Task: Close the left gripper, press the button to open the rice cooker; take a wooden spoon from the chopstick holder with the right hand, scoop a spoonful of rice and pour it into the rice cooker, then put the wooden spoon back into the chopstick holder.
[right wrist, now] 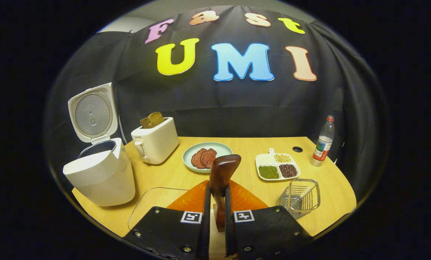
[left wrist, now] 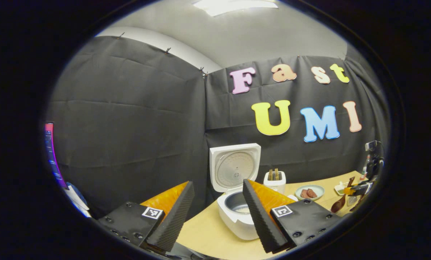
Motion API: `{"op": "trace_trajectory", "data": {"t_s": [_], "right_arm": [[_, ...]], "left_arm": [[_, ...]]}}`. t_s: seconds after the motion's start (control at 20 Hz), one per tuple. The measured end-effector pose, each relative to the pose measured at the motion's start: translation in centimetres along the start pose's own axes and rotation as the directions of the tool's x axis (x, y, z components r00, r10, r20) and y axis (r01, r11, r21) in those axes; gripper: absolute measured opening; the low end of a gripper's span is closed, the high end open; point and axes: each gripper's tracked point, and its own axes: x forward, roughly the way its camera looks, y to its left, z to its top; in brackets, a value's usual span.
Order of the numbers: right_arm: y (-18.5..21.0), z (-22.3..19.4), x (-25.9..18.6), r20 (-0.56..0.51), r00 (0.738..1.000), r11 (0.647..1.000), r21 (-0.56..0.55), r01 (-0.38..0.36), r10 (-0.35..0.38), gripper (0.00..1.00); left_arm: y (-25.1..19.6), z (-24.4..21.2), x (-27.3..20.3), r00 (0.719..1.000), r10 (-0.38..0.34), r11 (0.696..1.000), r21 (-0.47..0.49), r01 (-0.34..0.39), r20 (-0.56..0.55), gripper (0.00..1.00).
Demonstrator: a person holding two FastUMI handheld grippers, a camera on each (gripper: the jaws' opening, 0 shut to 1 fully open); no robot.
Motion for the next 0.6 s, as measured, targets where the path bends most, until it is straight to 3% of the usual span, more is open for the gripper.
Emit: {"op": "trace_trajectory", "data": {"t_s": [0.4, 0.45, 0.6], "right_arm": [[4.5, -2.0, -0.4, -0.052, 0.996, 0.988, 0.138, -0.071, 0.078, 0.18], [4.8, -2.0, -0.6, -0.059, 0.994, 0.98, 0.182, -0.084, 0.096, 0.18], [4.7, -2.4, -0.9, -0.068, 0.988, 0.922, 0.373, -0.103, 0.138, 0.18]], "left_arm": [[1.4, -0.6, 0.9, 1.0, -0.013, 1.0, -0.016, 0.013, -0.004, 0.94], [1.5, -0.6, 1.1, 1.0, -0.015, 1.0, -0.019, 0.015, -0.004, 0.9], [1.4, -0.5, 1.0, 1.0, -0.024, 0.999, -0.024, 0.024, 0.0, 0.94]]}}
